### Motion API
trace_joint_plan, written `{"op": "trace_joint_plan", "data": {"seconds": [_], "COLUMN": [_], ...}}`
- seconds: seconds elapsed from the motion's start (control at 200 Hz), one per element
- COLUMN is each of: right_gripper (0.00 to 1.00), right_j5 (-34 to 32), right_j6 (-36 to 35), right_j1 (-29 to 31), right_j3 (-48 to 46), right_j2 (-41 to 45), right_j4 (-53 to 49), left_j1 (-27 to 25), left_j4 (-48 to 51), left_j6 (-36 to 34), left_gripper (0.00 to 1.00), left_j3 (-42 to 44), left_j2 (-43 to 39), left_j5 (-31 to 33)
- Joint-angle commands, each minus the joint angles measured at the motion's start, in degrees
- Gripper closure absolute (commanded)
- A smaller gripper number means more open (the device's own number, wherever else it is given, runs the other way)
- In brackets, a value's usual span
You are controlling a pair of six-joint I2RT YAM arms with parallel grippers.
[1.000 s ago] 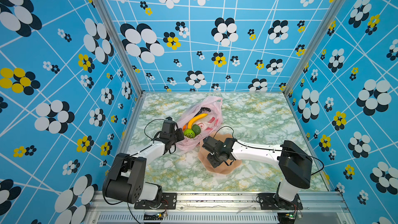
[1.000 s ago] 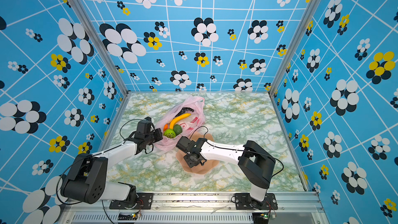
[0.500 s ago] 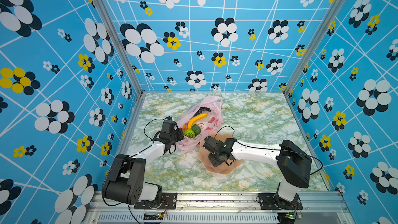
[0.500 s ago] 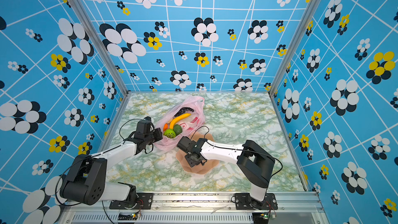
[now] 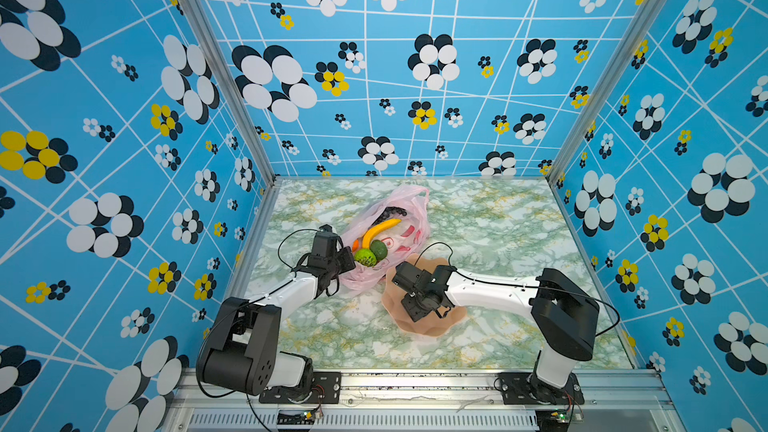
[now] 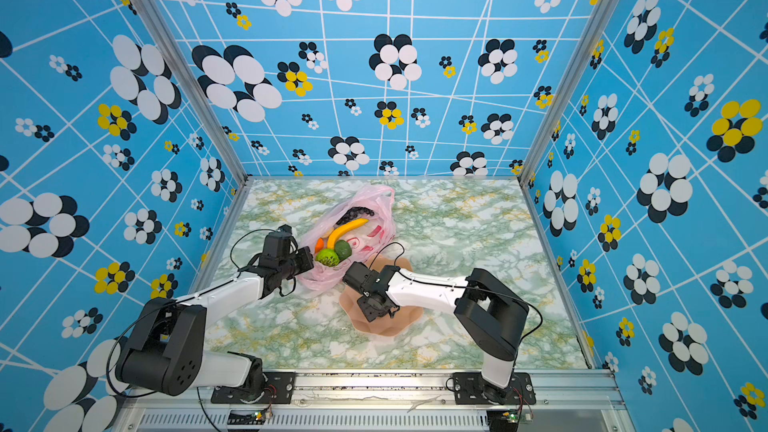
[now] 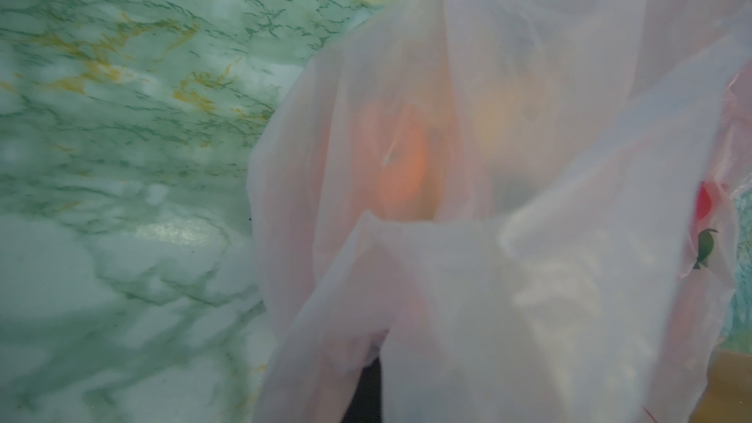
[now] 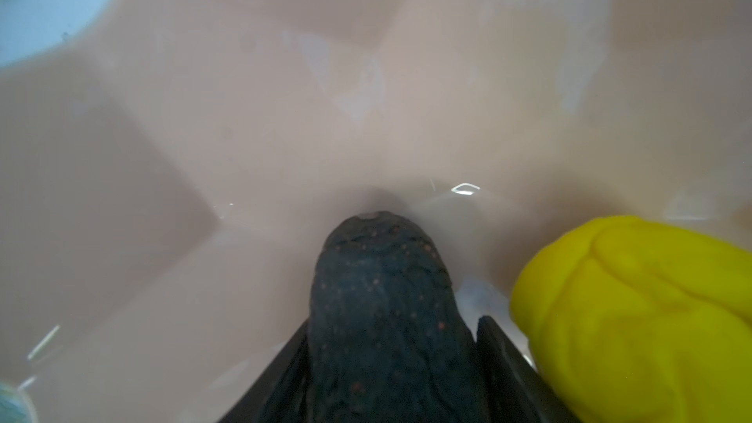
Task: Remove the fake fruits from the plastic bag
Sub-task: 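Lower the dark avocado into the peach plate and release it, then move the right gripper back into the bag opening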
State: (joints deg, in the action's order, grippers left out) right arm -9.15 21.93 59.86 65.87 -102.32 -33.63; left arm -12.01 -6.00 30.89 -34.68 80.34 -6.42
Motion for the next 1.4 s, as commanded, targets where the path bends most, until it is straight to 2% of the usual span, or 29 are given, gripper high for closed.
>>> {"op": "trace_joint_plan", "data": {"seconds": [0.0,0.36,0.95,1.185,1.395], "right_gripper": [0.34,0.31,0.3,0.3,0.29], "right_j5": [1.31,2.78,-1.09,-2.18,0.22], "right_j6": [0.61,0.57,-2.06,-6.08,-3.72], "right_j1": [-0.11,0.0,-0.09,-1.89,-5.34], "right_j3": [0.79,5.36,12.43,24.43,37.5], "right_j2": [1.18,2.11,5.14,-1.74,-10.74], "right_j4": [-1.47,-4.48,-9.02,-9.19,-9.35], "left_j1": [0.0,-0.01,-0.01,0.38,0.89], "left_j4": [0.1,0.2,0.63,1.17,1.36], "left_j6": [-0.59,-0.69,-0.92,-0.32,1.05], "left_gripper": [1.0,1.0,1.0,1.0,1.0], "left_j3": [-0.22,-0.27,-0.24,0.57,1.19], "left_j2": [-1.41,-1.66,-2.27,-4.15,-4.66], "left_j5": [0.58,0.54,1.02,2.91,3.37]}}
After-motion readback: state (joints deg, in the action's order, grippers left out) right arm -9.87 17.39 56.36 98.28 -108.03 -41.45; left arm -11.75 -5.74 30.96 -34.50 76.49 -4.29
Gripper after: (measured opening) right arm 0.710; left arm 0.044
